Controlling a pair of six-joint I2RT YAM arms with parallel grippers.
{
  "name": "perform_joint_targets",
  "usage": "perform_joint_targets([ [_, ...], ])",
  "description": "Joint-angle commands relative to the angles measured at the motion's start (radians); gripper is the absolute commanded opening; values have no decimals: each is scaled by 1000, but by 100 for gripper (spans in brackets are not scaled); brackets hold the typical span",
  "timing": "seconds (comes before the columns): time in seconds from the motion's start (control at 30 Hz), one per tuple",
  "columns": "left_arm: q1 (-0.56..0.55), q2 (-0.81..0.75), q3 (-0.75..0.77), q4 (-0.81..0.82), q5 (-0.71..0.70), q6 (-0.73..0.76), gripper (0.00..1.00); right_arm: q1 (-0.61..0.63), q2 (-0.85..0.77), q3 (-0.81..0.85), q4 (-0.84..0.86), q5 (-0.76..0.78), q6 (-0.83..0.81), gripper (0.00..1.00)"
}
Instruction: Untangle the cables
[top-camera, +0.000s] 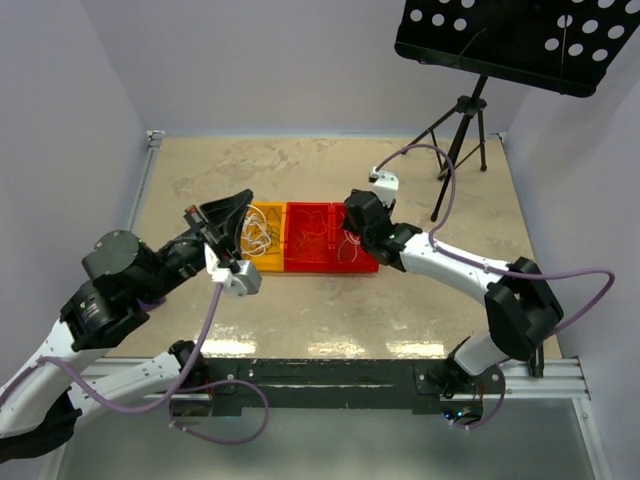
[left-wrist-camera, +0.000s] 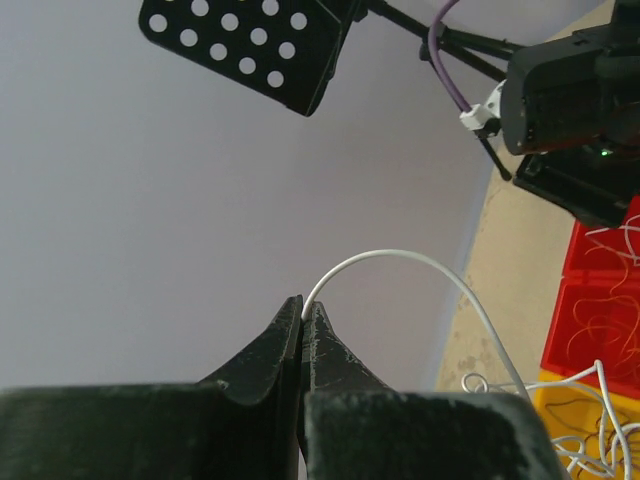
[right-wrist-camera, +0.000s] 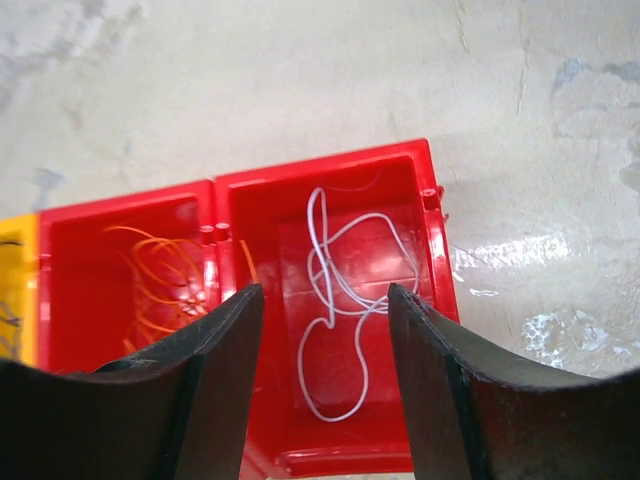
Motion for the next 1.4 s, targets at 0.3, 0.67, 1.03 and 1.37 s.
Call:
perform_joint_targets([
  [0.3,3,434,100,246,163,-305,0,-17,-378,10,-224,147,136,53],
  [0.67,6,752,94,434,210,-304,0,-31,-654,-2,-341,261,151,56],
  [1.03,12,1012,122,464,216,-264,0,-32,-690,-2,-347,281,124,57],
  [1.37,38,1248,203,432,-56,-288,0,-35,-694,25,-344,285,82,58],
])
